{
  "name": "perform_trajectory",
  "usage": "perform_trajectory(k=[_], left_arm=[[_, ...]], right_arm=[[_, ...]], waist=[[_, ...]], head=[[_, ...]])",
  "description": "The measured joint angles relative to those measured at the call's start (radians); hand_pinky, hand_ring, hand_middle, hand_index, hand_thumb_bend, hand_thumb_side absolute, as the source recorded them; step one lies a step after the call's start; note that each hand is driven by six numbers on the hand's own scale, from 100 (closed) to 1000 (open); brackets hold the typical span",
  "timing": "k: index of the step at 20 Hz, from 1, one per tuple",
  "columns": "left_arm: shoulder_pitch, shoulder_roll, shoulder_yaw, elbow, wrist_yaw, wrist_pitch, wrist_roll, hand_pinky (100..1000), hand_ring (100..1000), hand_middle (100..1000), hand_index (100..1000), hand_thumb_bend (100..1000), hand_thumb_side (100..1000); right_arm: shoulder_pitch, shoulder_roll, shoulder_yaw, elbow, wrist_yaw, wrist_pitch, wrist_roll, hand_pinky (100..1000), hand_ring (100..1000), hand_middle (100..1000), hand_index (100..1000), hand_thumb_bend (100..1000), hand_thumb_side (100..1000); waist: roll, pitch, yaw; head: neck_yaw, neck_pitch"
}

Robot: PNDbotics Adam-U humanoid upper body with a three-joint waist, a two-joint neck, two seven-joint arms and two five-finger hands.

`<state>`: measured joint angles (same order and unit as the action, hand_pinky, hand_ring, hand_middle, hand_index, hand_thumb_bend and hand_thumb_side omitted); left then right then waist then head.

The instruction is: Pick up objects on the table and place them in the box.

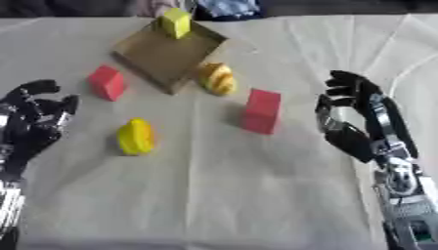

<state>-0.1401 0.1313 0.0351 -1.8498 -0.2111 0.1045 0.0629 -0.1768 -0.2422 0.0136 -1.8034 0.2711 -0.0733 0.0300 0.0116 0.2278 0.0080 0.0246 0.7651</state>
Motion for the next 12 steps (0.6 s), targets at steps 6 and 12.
perform_trajectory(k=[6,12], left_arm=[[0.000,0.000,0.000,0.000,0.000,0.001,0.001,681,592,679,756,467,349],[0.000,0.000,0.000,0.000,0.000,0.001,0.001,681,592,678,757,466,348]], right_arm=[[0.000,0.000,0.000,0.000,0.000,0.000,0.000,694,739,715,834,100,267],[0.000,0.000,0.000,0.000,0.000,0.001,-0.001,694,739,715,833,100,268]], waist=[[0.000,0.000,0.000],[0.000,0.000,0.000]], head=[[0.000,0.000],[0.000,0.000]])
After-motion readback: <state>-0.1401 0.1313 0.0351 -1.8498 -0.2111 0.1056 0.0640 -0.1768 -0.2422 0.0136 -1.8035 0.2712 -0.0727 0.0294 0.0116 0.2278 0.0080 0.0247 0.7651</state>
